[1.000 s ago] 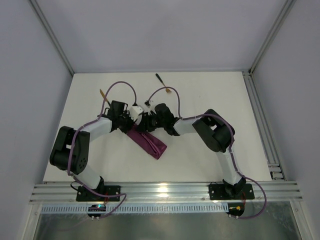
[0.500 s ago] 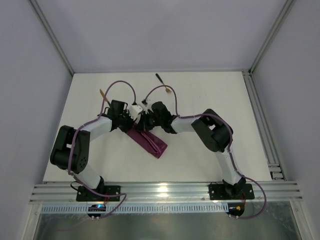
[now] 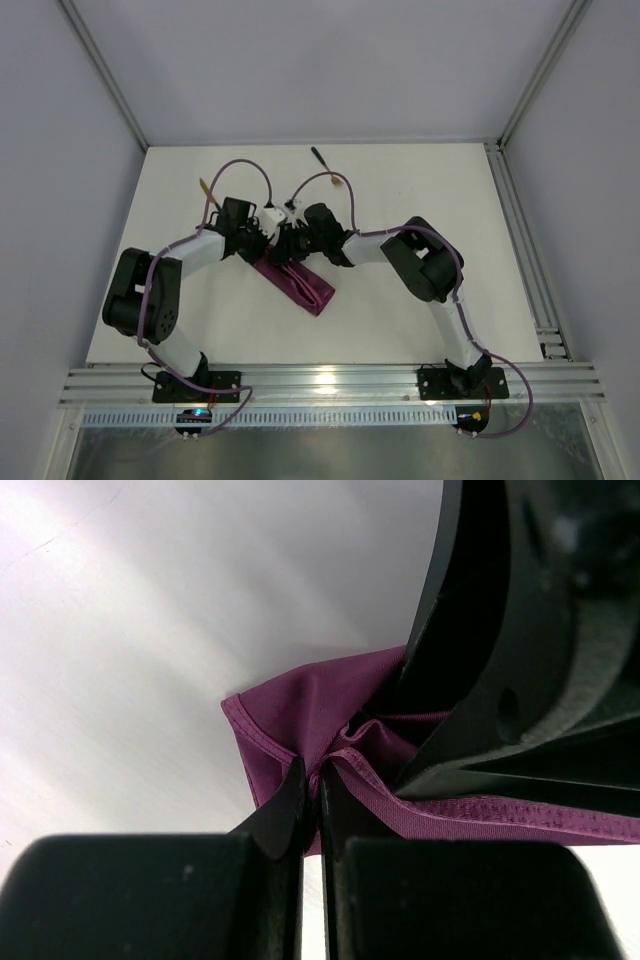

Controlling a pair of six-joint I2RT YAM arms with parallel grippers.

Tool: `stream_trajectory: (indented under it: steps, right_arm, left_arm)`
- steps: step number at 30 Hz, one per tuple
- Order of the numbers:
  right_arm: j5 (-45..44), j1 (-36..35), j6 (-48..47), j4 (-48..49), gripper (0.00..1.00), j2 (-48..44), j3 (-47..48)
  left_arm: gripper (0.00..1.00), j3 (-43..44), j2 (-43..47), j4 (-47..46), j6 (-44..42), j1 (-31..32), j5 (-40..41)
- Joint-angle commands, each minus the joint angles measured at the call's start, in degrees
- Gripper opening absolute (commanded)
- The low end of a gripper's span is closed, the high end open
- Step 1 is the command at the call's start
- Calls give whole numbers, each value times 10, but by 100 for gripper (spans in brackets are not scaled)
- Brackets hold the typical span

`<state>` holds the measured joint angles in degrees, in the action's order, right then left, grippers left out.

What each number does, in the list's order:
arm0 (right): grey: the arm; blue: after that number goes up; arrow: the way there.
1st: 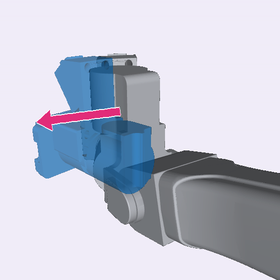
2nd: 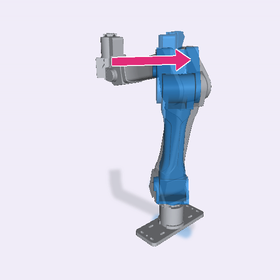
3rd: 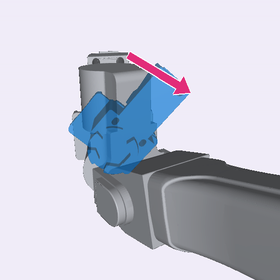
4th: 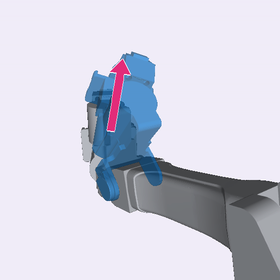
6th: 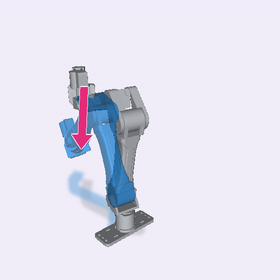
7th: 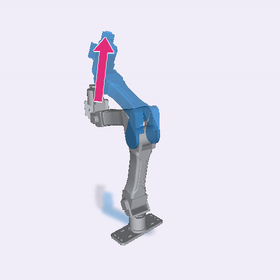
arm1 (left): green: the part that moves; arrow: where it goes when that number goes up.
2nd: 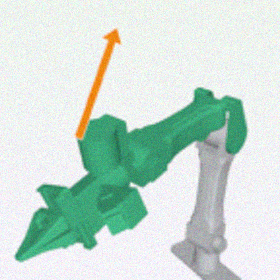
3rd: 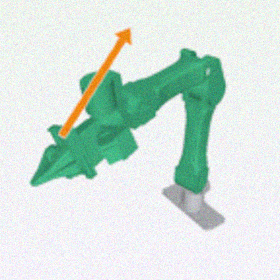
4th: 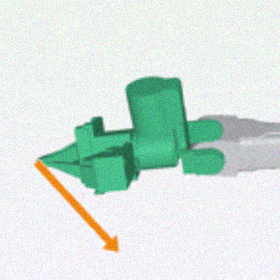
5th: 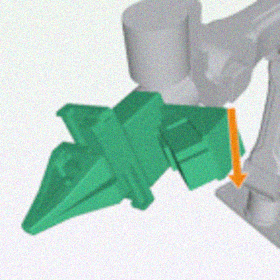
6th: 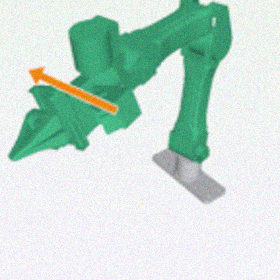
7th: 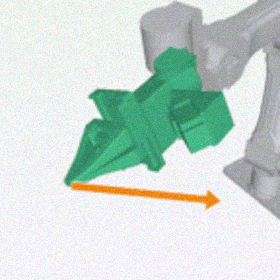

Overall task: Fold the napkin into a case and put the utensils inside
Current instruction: Grasp the top corner of the smaller rectangle folded napkin from the folded napkin.

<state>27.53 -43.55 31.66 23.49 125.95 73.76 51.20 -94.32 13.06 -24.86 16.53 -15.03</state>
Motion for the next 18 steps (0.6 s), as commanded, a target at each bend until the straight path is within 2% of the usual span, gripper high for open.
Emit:
stream_trajectory:
  steps: [1,11,18]
  right_arm:
    - [16,-1,9,28,37,-6,9]
    - [42,13,57,57,39,5,13]
    - [28,0,24,2,39,20,29]
  left_arm:
    - [0,14,-11,5,6,2,-4]
    - [0,12,-12,0,5,2,-3]
    - [0,25,-24,4,22,2,-4]
